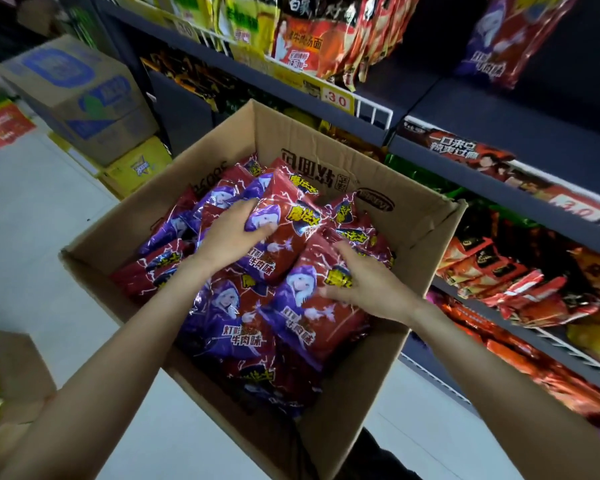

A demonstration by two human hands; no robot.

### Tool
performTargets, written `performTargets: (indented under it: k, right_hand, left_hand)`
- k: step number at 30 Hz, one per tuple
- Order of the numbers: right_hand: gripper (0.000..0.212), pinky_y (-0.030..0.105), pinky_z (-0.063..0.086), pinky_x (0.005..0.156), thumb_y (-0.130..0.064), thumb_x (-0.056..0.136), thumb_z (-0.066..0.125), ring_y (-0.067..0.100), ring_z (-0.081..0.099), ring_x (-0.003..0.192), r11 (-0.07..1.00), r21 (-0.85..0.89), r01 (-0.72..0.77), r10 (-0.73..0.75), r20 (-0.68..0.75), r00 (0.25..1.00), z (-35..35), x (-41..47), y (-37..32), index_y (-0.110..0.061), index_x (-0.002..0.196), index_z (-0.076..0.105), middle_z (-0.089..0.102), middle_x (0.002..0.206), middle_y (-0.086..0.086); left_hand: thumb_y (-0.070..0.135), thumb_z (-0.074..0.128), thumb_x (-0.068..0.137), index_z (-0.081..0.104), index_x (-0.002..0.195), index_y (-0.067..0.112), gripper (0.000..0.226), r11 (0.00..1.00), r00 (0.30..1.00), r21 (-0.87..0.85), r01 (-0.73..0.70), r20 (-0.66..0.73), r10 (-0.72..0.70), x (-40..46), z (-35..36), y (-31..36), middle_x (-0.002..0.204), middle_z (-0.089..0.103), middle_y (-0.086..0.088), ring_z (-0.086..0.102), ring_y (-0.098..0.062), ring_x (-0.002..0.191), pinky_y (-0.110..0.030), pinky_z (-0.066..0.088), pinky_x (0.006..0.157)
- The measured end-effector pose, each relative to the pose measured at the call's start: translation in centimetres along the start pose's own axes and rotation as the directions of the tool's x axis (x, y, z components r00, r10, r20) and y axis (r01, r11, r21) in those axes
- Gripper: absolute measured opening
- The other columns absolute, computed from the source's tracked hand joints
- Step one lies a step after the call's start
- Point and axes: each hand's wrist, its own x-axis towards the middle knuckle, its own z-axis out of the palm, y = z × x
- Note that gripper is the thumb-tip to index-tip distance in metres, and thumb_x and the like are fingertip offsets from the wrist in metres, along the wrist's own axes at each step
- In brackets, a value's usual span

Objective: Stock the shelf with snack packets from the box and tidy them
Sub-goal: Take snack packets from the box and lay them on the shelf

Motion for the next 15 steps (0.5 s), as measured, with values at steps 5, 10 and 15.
performTargets:
  k: [5,10,15]
  right_hand:
    - [0.066,0.037,0.053,0.082,-0.048,0.081,0.066,0.012,0.066,0.089,0.975,0.224,-0.001,0.062,-0.265,0.962,-2.5,-2.9,-0.2,-0.025,0.130,0.030,0.064,0.104,-0.008]
    - [0.049,0.013,0.051,0.064,-0.038,0.081,0.069,-0.007,0.064,0.079,0.924,0.377,0.056,0.164,-0.526,0.835,-5.4,-7.7,0.9,-0.028,0.117,0.038,0.061,0.096,-0.021]
    - [0.039,0.010,0.050,0.058,-0.030,0.082,0.070,-0.010,0.064,0.073,0.865,0.490,0.106,0.291,-0.663,0.690,-7.6,-14.1,4.0,-0.026,0.109,0.043,0.063,0.090,-0.018]
  left_hand:
    - [0.029,0.061,0.090,0.049,0.126,0.010,0.043,0.984,0.956,-0.150,-0.101,-0.288,0.054,-2.3,-0.4,3.1,0.113,0.059,0.006,0.057,-0.011,0.105,-0.023,0.042,0.084]
    - [0.027,0.061,0.090,0.041,0.130,0.017,0.046,0.934,0.861,-0.277,-0.225,-0.505,0.058,-4.6,-0.7,7.8,0.103,0.060,0.014,0.060,0.001,0.091,-0.019,0.047,0.079]
    - [0.035,0.060,0.085,0.038,0.132,0.023,0.053,0.916,0.840,-0.234,-0.325,-0.517,0.166,-5.5,1.4,13.3,0.091,0.054,0.036,0.057,0.013,0.080,-0.014,0.047,0.074]
